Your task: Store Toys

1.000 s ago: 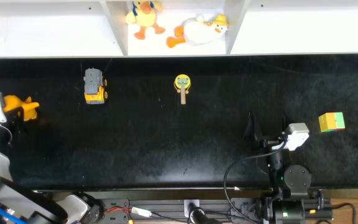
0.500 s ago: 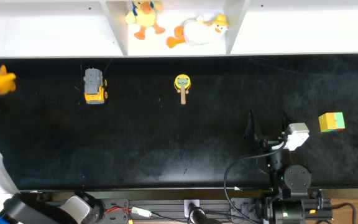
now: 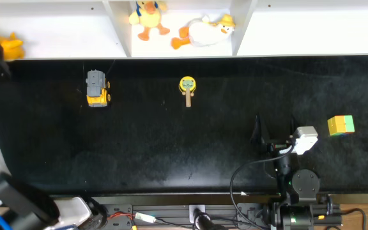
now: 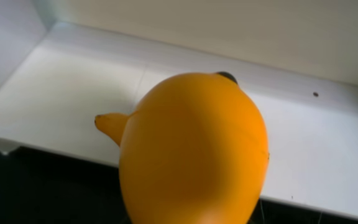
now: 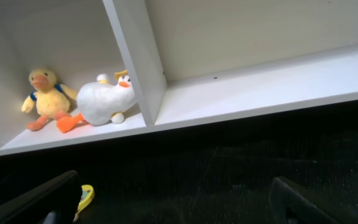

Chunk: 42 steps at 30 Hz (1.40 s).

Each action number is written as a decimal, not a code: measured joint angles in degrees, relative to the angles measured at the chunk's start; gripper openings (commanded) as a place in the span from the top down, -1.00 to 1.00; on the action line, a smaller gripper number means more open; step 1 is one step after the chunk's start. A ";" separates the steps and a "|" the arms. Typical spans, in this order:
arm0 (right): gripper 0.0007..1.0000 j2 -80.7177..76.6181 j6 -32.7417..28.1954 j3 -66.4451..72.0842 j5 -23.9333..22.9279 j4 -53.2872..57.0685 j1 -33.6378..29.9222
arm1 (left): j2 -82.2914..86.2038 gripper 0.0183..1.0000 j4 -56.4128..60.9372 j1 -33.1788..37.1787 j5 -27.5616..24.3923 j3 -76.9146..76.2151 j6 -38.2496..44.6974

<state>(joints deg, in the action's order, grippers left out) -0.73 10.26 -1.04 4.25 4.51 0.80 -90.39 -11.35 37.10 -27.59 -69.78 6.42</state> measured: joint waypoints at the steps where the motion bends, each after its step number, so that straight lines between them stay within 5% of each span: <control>1: -0.99 0.00 0.00 0.00 0.00 0.00 0.00 | -1.09 0.96 -0.63 -0.35 0.17 -0.94 -0.35; 42: -0.99 0.00 0.00 0.00 0.00 0.02 0.00 | -13.38 0.96 -1.16 -7.43 9.31 -11.61 -6.45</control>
<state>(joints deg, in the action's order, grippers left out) -0.73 10.26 -1.04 4.25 4.54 0.80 -103.77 -12.51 29.67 -18.28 -81.38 -0.03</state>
